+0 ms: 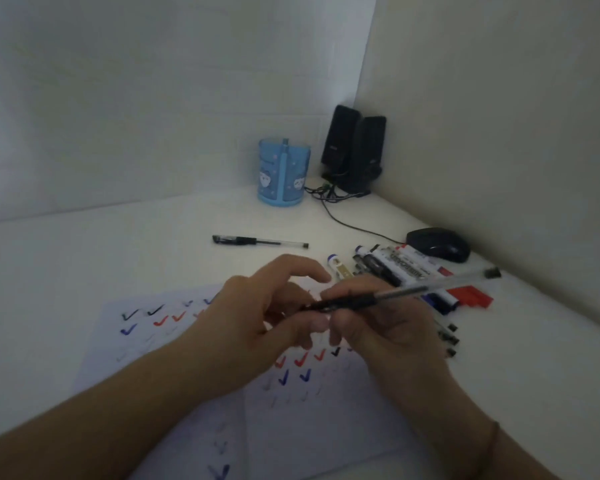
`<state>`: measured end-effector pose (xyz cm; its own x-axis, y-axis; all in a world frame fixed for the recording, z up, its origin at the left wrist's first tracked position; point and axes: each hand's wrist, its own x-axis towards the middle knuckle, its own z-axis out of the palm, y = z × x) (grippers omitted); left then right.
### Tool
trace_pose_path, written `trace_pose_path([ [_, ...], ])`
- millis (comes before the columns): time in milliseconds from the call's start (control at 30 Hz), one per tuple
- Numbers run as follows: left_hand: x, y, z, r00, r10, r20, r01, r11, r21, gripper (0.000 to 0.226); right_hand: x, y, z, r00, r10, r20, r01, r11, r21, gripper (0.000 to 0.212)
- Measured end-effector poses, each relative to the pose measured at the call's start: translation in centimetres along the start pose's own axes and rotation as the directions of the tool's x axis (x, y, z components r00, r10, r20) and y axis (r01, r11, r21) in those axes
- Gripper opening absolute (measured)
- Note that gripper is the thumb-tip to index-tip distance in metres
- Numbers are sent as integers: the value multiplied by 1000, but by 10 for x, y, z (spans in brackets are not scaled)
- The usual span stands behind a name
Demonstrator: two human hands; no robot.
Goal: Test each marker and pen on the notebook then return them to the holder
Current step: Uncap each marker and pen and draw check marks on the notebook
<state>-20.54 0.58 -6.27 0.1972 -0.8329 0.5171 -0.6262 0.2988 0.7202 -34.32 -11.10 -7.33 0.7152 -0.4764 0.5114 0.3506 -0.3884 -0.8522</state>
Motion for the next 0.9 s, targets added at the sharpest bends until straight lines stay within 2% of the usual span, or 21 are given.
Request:
trace_pose_path([
  [67,-1,-7,-4,997,-66,34,62,993,100,41,2,3,-8,991,10,-130,-14,1000,-23,13],
  [133,-1,-18,-10,994,-98,54,77,947,312,35,4,0,-21,975,33,-219,-87,967,-240,14],
  [167,0,-23,-12,994,-101,42,74,909,411,31,5,-1,-30,966,48,-253,-154,896,-417,13],
  [233,1,-31,-15,996,-94,-5,84,857,508,32,4,-3,-48,935,46,-353,-297,644,-705,27],
  [267,2,-34,-15,995,-93,-33,96,829,551,34,4,-4,-55,912,28,-408,-360,529,-768,33],
  [333,4,-37,-16,995,-78,-57,96,738,668,36,4,-4,-62,889,34,-457,-434,384,-815,36],
  [433,14,-35,-15,977,-210,-25,146,585,798,37,2,6,-60,906,145,-398,-421,199,-885,32],
  [533,40,-36,-19,925,-381,0,189,461,867,46,2,11,-61,906,155,-393,-418,190,-888,26],
  [633,66,-52,-25,912,-404,-68,238,388,890,42,0,14,-63,899,152,-410,-435,206,-877,27],
  [733,76,-82,-31,890,-425,-167,294,253,922,35,-1,14,-63,900,131,-416,-435,221,-873,31],
  [767,76,-90,-34,875,-442,-200,328,237,915,33,-1,14,-63,898,130,-420,-440,229,-869,31],
  [833,75,-102,-40,846,-467,-259,420,281,863,29,-1,15,-64,904,141,-404,-427,236,-873,29],
  [900,74,-106,-44,851,-434,-296,451,312,836,21,-1,15,-63,914,166,-370,-402,243,-883,27],
])
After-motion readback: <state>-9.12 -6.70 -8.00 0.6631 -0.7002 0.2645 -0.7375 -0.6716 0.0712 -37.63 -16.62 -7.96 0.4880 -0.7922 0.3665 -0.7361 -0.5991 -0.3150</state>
